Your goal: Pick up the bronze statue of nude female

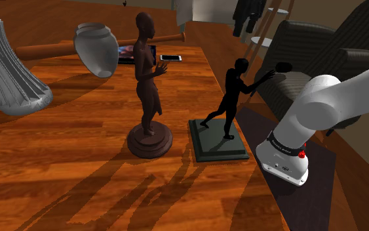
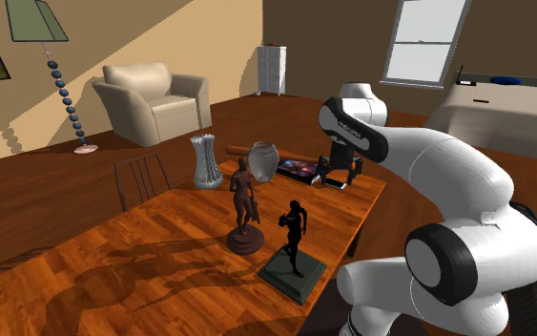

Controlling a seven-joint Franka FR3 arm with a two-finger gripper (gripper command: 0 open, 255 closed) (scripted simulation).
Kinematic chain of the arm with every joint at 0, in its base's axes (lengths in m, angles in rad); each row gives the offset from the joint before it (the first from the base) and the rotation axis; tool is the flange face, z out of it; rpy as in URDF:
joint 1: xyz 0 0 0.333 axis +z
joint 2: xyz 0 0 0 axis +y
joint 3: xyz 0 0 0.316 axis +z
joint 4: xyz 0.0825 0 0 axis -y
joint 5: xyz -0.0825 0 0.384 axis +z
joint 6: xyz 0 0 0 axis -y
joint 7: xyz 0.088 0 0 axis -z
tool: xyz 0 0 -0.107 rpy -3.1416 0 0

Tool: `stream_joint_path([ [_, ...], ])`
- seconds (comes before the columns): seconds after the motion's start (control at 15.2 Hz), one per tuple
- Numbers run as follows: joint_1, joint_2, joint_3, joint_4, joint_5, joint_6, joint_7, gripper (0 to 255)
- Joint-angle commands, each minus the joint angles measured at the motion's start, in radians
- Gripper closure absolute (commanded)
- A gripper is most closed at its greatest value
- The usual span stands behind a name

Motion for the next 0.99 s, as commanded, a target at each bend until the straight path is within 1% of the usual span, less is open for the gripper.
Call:
stream_joint_path([
  [0.0, 0.000, 0.000, 0.000, 0.000, 0.000, 0.000, 0.000, 0],
  [0.53, 0.029, 0.013, 0.189, 0.007, 0.129, 0.101, 0.248, 0],
  [0.92, 0.030, 0.080, 0.339, 0.069, 0.189, 0.190, 0.432, 0],
])
